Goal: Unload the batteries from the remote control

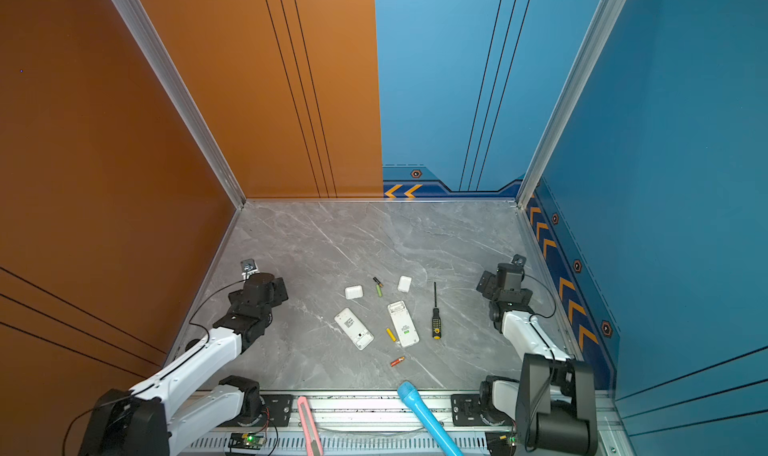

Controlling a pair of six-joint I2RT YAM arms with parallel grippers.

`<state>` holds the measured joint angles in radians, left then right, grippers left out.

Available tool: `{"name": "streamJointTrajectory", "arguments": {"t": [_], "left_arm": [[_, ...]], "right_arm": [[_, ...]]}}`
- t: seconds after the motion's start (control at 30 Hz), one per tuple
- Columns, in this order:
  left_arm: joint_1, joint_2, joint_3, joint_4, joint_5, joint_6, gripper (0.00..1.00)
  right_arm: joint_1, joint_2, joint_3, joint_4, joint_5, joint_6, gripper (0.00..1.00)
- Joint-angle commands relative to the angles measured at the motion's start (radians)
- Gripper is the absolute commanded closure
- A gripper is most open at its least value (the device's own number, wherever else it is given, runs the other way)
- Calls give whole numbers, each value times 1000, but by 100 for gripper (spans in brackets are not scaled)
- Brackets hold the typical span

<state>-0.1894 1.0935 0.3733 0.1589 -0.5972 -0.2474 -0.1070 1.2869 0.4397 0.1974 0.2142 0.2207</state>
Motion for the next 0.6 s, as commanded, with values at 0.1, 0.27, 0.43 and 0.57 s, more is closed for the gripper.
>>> {"name": "streamJointTrajectory", "arguments": {"t": [0.1,0.27,0.43,0.57], "left_arm": [[58,229,-17,524,123,316,2],[169,299,18,586,481,244,2],[165,500,-45,919,551,284,2],[179,482,-18,833,526,257,2]], "right_arm": [[103,43,-29,389,95,-164,0],[130,-97,-202,607,-78,-200,0],[195,131,-134,716,-59,-232,0],[138,264,-94,781,-1,-139,0]]}}
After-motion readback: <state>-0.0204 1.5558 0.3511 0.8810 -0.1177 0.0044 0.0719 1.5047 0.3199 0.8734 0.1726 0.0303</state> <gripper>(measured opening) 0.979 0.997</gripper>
